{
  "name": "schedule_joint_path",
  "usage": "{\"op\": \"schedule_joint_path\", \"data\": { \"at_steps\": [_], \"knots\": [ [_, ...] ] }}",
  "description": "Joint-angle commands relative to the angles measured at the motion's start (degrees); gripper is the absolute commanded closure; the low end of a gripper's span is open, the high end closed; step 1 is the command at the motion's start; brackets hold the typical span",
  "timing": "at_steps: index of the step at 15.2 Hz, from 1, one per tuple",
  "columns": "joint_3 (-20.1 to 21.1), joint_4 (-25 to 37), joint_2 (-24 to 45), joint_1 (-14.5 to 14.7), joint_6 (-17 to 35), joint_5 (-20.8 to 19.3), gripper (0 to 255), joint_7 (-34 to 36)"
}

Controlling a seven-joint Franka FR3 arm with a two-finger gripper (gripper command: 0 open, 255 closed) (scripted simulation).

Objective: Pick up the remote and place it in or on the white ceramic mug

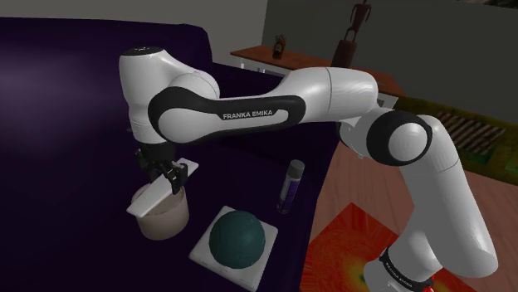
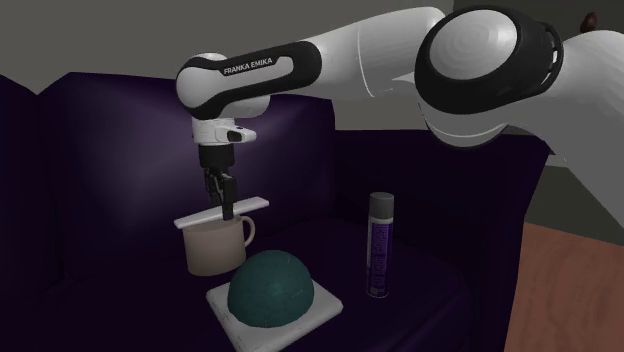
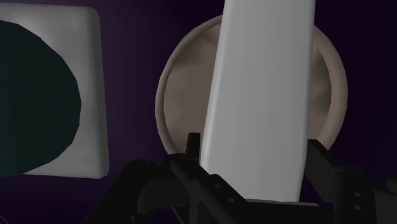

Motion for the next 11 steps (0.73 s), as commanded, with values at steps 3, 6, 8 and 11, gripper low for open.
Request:
{"op": "schedule_joint_path", "data": {
  "at_steps": [3, 6, 8, 11],
  "knots": [
    [0.0, 0.0, -0.01, 0.0, 0.01, 0.0, 0, 0.0],
    [0.0, 0.0, -0.01, 0.0, 0.01, 0.0, 0, 0.0],
    [-0.05, 4.93, 0.43, 1.24, -4.17, 0.03, 0, -0.6],
    [-0.33, 10.73, 1.55, 2.9, -8.48, -0.19, 0, -1.27]
  ]
}}
